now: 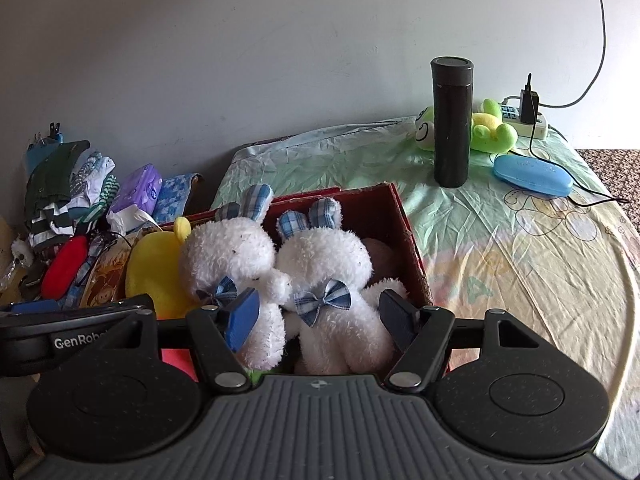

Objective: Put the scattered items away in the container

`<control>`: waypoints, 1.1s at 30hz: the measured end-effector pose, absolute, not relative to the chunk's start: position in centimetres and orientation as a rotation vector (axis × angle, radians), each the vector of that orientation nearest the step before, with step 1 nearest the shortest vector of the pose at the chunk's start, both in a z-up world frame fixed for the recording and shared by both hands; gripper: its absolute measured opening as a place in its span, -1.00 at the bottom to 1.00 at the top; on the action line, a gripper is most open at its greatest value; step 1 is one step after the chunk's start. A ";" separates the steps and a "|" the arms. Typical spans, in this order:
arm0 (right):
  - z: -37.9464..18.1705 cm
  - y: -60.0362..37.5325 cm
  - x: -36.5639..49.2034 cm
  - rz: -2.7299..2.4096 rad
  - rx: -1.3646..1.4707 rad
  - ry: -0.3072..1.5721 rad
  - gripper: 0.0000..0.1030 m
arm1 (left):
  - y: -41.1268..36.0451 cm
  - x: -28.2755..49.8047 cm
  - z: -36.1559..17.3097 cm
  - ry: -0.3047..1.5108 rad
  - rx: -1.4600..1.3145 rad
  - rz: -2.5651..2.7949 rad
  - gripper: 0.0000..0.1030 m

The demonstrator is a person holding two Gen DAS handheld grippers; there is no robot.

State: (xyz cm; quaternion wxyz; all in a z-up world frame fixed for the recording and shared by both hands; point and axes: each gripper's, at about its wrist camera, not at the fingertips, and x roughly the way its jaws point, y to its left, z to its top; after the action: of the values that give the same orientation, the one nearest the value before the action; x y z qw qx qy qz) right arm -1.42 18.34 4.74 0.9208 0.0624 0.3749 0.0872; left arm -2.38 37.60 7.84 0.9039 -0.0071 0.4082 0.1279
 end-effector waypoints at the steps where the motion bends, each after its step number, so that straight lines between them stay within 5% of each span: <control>1: 4.8 18.3 -1.4 0.174 0.117 0.768 0.36 | 37.6 -2.2 7.8 0.851 -0.028 0.257 0.98; 33: 3.7 17.4 1.7 0.196 0.110 0.754 0.37 | 35.8 1.2 5.8 0.940 0.009 0.294 0.98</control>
State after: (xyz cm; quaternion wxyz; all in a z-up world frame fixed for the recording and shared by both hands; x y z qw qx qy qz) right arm 1.71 17.36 3.75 0.9235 0.0537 0.3675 0.0955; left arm 1.19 35.84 5.79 0.8811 0.0044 0.4514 0.1411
